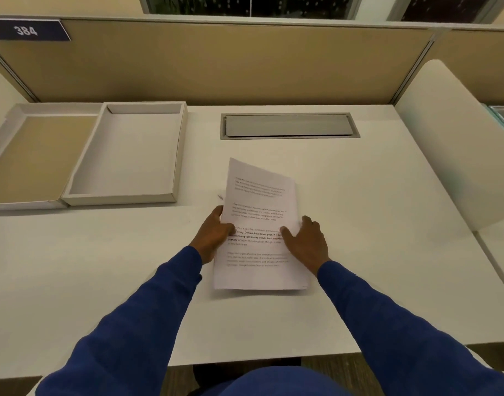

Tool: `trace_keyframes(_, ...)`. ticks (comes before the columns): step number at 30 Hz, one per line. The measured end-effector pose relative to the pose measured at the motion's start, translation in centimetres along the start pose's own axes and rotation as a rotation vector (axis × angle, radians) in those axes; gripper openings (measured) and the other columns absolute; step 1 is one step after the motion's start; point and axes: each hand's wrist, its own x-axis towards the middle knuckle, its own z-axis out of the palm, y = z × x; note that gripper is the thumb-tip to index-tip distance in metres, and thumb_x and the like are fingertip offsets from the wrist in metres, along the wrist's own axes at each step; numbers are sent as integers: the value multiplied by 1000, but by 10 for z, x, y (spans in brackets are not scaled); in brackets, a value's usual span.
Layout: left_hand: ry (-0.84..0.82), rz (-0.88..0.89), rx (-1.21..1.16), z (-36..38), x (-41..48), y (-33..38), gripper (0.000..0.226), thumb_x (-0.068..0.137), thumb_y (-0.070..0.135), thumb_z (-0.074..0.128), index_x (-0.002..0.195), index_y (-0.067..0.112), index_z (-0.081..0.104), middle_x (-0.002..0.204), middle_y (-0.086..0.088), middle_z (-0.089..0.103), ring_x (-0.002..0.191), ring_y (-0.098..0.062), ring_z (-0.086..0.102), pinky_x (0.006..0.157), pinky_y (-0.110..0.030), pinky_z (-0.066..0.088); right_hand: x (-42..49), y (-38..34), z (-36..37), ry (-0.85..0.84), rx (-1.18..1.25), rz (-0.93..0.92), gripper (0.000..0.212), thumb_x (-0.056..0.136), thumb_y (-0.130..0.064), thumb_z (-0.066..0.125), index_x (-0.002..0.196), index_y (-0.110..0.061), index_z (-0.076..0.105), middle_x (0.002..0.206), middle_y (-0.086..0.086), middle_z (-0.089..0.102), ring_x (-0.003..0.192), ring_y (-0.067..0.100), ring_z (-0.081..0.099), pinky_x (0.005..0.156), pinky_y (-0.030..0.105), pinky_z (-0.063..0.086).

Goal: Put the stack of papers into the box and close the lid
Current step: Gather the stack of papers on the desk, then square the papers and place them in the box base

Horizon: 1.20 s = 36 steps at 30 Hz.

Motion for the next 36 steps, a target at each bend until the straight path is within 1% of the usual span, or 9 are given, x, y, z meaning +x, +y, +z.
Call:
trace_keyframes(4, -23, 111, -106, -4, -14, -8, 54, 93, 1, 60, 135, 34, 51, 121, -3, 73, 92, -30, 78, 75, -47, 65, 6, 4, -14, 33, 455, 44, 87, 88, -61, 65, 155, -15, 33, 140, 5, 54, 117, 22, 58, 93, 35, 48)
trace_keyframes(7, -23, 149, -199, -9, -24, -10, 55, 91, -1, 61, 130, 36, 57, 121, -2, 74, 97, -32, 77, 80, -51, 64, 6, 7, -28, -168, 777, 89, 69, 90, -56, 66, 143, -15, 50, 127, 3, 70, 110, 25, 70, 93, 43, 58)
trace_keyframes(11, -6, 236, -241, -9, -35, -5, 52, 91, -2, 61, 126, 37, 58, 121, -1, 74, 98, -30, 76, 80, -48, 64, 4, -4, -45, -283, 846, -30, 34, 99, -31, 62, 130, -17, 61, 122, 5, 74, 112, 30, 71, 94, 47, 60)
trace_keyframes(15, 70, 366, -141, -4, -42, 7, 46, 86, 14, 63, 122, 41, 53, 120, 2, 71, 100, -25, 75, 76, -39, 65, -12, -22, -57, -205, 874, -173, 29, 101, -21, 58, 129, -26, 58, 119, -5, 74, 107, 18, 72, 79, 29, 61)
trace_keyframes(19, 153, 526, -115, 4, -45, 15, 48, 91, 14, 60, 123, 49, 55, 118, 7, 67, 110, -17, 68, 80, -29, 62, -33, -34, -63, -93, 866, -337, 30, 101, -23, 56, 125, -41, 57, 118, -12, 70, 110, 10, 69, 81, 24, 59)
trace_keyframes(24, 212, 548, -105, 14, -47, 2, 49, 93, 6, 56, 140, 17, 50, 123, -7, 65, 119, -24, 63, 92, -43, 62, -45, -30, -58, 15, 789, -409, 46, 100, -9, 51, 125, -48, 53, 117, -17, 65, 112, 6, 63, 86, 26, 59)
trace_keyframes(28, 245, 556, -68, 16, -53, 7, 58, 83, 19, 62, 140, 24, 50, 117, 7, 67, 113, -10, 65, 89, -33, 63, -50, -34, -54, 61, 777, -408, 50, 89, -18, 54, 135, -38, 48, 119, -12, 63, 112, 11, 62, 88, 37, 61)
trace_keyframes(31, 248, 638, -120, 12, -58, 25, 58, 81, 31, 66, 137, 25, 54, 117, 4, 69, 112, -18, 67, 83, -27, 61, -52, -46, -64, 113, 844, -417, 50, 86, -28, 55, 136, -25, 52, 119, -2, 66, 108, 17, 65, 85, 37, 61)
trace_keyframes(36, 280, 728, -254, 12, -78, 74, 49, 86, 66, 58, 115, 28, 65, 97, 10, 73, 90, -7, 71, 70, -19, 56, -56, -78, -97, 218, 981, -447, 50, 90, -61, 47, 122, -25, 61, 101, -17, 72, 90, 2, 68, 70, 19, 55)
